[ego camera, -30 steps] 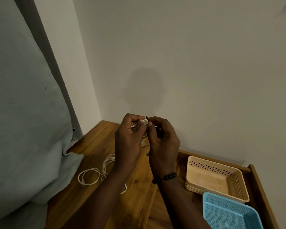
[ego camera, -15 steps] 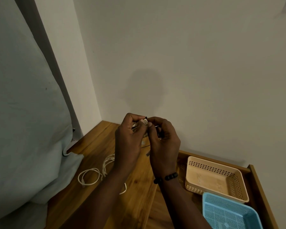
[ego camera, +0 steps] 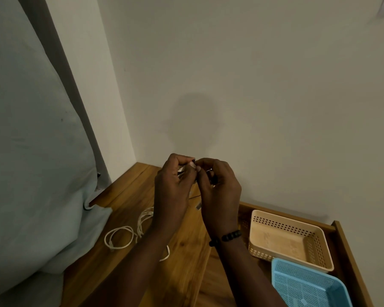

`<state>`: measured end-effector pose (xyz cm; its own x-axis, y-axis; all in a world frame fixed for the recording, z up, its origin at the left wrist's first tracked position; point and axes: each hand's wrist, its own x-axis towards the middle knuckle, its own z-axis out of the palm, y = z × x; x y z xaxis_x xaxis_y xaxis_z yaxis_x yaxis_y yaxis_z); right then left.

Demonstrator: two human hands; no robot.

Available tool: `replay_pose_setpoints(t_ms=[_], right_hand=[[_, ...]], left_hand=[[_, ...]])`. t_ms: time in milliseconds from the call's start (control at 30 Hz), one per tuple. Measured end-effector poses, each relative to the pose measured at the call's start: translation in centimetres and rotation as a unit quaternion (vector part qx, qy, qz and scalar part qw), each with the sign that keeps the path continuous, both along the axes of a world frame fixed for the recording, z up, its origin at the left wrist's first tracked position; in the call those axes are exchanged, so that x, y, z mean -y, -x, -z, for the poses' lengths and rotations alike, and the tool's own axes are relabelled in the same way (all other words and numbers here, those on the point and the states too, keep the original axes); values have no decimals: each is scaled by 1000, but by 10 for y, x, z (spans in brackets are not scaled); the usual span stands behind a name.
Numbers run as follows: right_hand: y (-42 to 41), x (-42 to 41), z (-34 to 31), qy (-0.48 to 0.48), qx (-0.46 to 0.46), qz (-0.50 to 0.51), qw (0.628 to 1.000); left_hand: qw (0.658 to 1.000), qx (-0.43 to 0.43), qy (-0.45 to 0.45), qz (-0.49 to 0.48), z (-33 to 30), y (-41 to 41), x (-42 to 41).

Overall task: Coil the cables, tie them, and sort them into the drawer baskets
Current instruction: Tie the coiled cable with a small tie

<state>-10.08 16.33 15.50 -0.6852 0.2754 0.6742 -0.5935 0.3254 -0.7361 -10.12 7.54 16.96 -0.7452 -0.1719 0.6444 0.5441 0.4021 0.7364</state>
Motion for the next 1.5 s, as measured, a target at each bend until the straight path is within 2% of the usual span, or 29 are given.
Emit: replay_pose_setpoints(t_ms=[233, 400, 567, 767, 933, 1067, 1167, 1333, 1500], right_hand=[[1, -7, -2, -22, 18, -14, 999], [-3, -11, -8, 9, 24, -28, 999], [1, -17, -9, -26, -1, -28, 999], [11, -27, -13, -176, -53, 17, 983], [21, -41, -23, -353, -121, 35, 927], [29, -50, -31, -412, -140, -7, 900], [30, -54, -34, -397, -116, -41, 909], [26, -61, -42, -264, -11, -135, 955], [30, -74, -53, -163, 84, -280, 943]], left_hand=[[1000, 3, 21, -2, 5, 5, 4], [998, -1, 62, -11, 2, 8, 6], [998, 0, 65, -7, -1, 9, 6], [997, 12, 75, -11, 2, 10, 6], [996, 16, 89, 7, 4, 9, 9], [995, 39, 79, 45, 3, 7, 8], [995, 48, 57, 68, 2, 7, 6], [992, 36, 3, 120, -1, 6, 4], [981, 71, -8, 179, -11, 8, 7]])
